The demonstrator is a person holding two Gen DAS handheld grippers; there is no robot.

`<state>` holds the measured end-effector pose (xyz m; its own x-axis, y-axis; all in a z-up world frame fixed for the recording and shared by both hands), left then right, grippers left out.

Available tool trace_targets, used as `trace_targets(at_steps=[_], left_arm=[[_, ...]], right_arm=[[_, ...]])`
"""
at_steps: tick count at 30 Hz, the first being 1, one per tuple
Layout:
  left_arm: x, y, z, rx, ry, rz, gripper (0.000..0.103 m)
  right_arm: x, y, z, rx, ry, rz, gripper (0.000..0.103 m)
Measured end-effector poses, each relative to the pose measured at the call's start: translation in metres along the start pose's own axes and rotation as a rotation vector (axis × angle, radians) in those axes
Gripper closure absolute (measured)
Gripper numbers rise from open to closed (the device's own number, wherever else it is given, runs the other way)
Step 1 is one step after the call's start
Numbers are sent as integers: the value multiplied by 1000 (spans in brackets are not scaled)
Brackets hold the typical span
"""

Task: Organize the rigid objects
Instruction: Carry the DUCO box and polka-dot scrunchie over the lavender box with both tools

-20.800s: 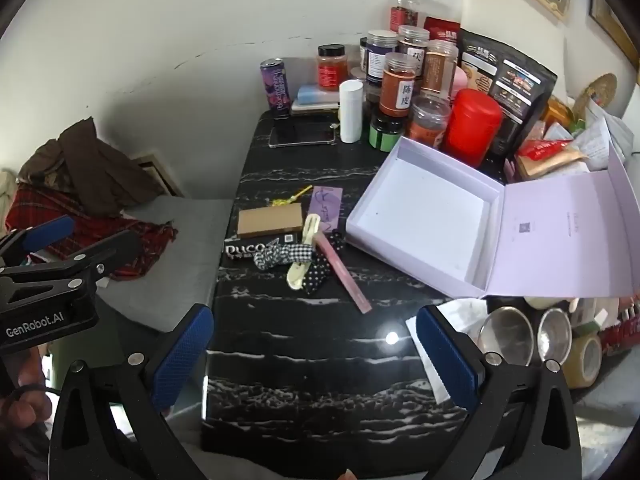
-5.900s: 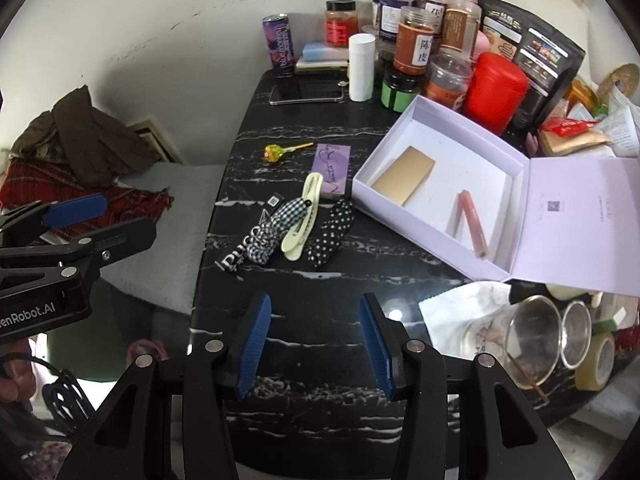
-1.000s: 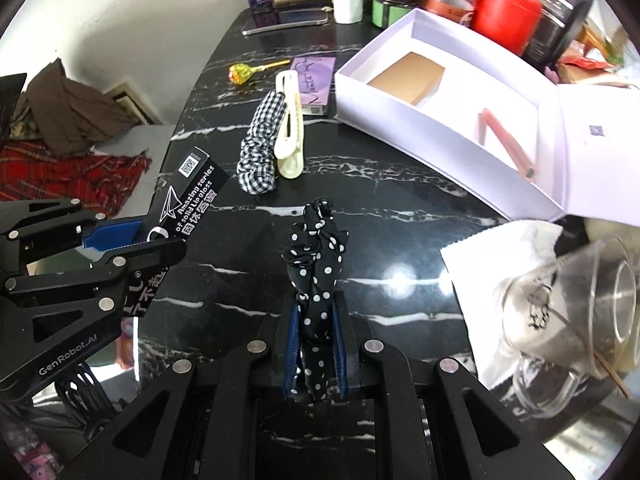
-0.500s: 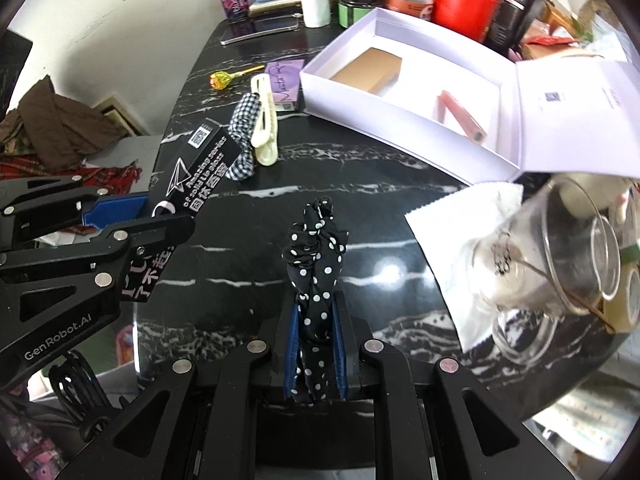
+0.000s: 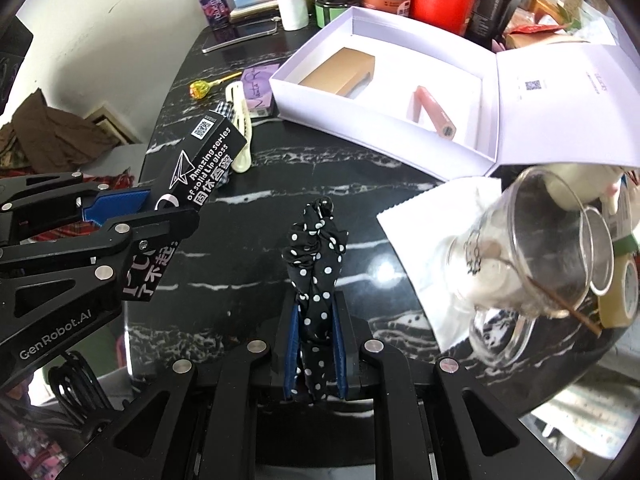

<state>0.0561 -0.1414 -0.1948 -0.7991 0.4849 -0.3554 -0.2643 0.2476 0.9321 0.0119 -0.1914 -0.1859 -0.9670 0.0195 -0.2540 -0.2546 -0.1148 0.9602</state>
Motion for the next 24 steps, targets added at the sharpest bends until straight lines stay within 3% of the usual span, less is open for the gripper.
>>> trace_targets(at_steps=[24], left_arm=[[-97,6,28,-11,66,-53,85]], right_arm=[[-99,20,-24,-2,42,-41,88]])
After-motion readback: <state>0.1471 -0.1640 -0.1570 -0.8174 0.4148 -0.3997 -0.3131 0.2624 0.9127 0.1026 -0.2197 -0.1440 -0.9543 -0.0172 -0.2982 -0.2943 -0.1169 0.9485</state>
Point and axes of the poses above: each gripper's, at about its wrist camera, not at the fingertips, and y roughly against the way its jaws point, z to its left, x to its underside, the point moved 9 cm from there along -y, roughly the way its jaws point, and after that the axes turned 4 degrees about -x, right-handed, at the moved point
